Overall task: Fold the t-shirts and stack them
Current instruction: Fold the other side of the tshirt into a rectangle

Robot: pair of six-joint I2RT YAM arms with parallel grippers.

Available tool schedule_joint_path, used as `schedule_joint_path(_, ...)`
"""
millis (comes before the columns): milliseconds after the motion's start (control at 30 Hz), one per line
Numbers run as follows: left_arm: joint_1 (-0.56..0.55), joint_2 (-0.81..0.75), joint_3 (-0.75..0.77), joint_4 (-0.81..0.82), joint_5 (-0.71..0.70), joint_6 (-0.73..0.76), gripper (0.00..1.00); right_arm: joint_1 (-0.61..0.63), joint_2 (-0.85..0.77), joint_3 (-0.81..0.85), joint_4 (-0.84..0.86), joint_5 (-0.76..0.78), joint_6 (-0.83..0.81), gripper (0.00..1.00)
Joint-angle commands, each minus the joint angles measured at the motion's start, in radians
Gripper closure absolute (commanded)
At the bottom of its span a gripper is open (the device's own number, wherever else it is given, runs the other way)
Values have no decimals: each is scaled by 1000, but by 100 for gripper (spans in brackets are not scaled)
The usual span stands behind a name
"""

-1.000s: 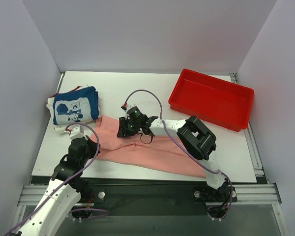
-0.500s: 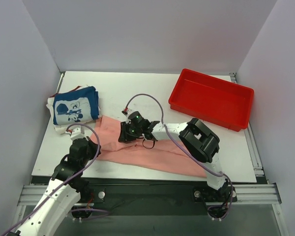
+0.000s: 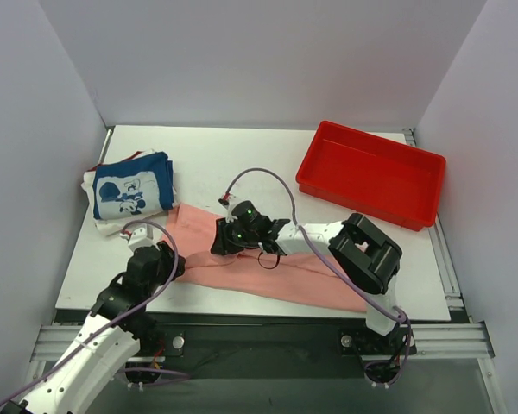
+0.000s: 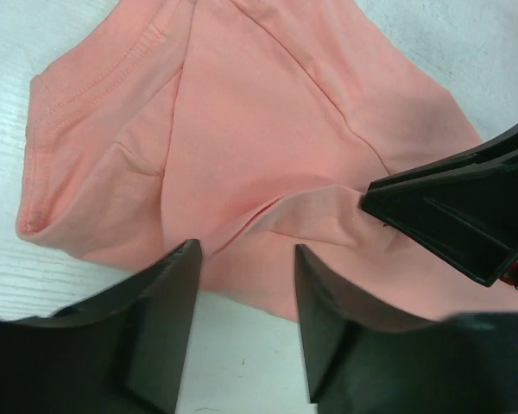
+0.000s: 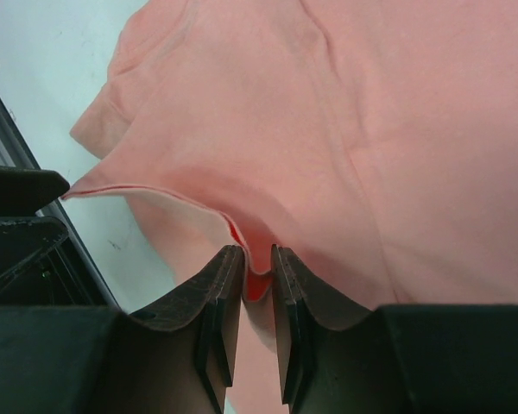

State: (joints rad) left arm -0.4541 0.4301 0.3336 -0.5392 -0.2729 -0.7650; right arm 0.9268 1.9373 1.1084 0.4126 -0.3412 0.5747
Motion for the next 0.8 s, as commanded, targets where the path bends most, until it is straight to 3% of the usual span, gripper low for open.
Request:
schedule_joint_path(0, -47, -28, 47, -31, -61, -22, 40, 18, -64, -38, 43, -7, -10, 79)
schedule_joint_path(133, -74, -48, 64, -54, -91, -30, 30, 26, -74, -70, 72, -27, -9, 78)
schedule_joint_path(367, -75, -39, 99, -42, -111, -4, 27, 49, -106, -116, 91, -44, -16, 78)
schedule_joint_path(767, -74, 87, 140, 114, -118, 76, 20, 89, -222, -200, 58, -62, -44, 66)
